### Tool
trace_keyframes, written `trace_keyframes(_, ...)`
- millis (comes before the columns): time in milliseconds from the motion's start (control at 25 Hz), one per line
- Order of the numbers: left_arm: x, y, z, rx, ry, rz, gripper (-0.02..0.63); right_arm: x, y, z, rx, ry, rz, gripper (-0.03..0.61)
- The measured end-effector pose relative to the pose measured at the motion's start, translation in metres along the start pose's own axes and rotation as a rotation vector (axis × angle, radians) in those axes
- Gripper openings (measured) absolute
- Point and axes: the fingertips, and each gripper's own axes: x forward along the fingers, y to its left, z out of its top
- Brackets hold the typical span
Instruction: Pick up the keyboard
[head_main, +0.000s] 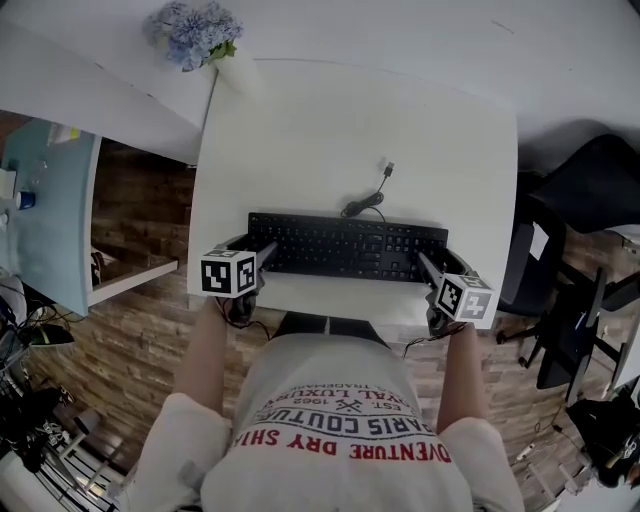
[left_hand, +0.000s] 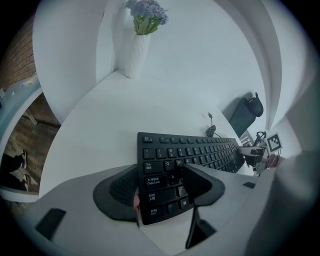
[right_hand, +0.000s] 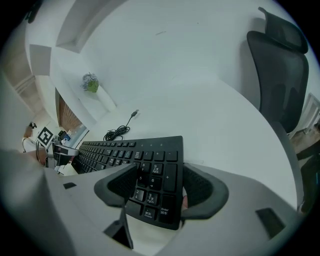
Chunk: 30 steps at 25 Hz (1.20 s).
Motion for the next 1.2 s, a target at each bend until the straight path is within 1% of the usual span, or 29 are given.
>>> trace_keyframes(160, -0.002, -0.002, 0.001, 0.003, -0.014, 0.005, 0.29, -0.004, 0.001, 0.0, -0.002, -0.006, -0.017, 0.282)
trace_keyframes(320, -0.01, -0.005, 0.009, 0.004, -0.038, 0.0, 0.29, -0.016, 0.006, 0.007, -0.006, -0.049, -0.026, 0.282)
trace_keyframes(480, -0.022, -0.012, 0.022, 0.02, -0.082, 0.01, 0.29, -0.028, 0.009, 0.021, -0.021, -0.088, -0.033, 0.282)
trace_keyframes(680, -0.041, -0.02, 0.044, 0.029, -0.14, 0.012, 0.29, -0.045, 0.018, 0.049, -0.055, -0.162, -0.044, 0.282)
trace_keyframes(880, -0.063, -0.027, 0.074, 0.073, -0.21, 0.035, 0.29, -0.059, 0.025, 0.073, -0.058, -0.217, -0.047, 0.282)
trace_keyframes(1040, -0.086, -0.034, 0.1, 0.099, -0.283, 0.046, 0.29, -0.075, 0.036, 0.1, -0.08, -0.278, -0.052, 0.282)
trace_keyframes(1200, -0.111, -0.041, 0.126, 0.104, -0.37, 0.042, 0.29, -0.099, 0.049, 0.137, -0.137, -0.373, -0.075, 0.282)
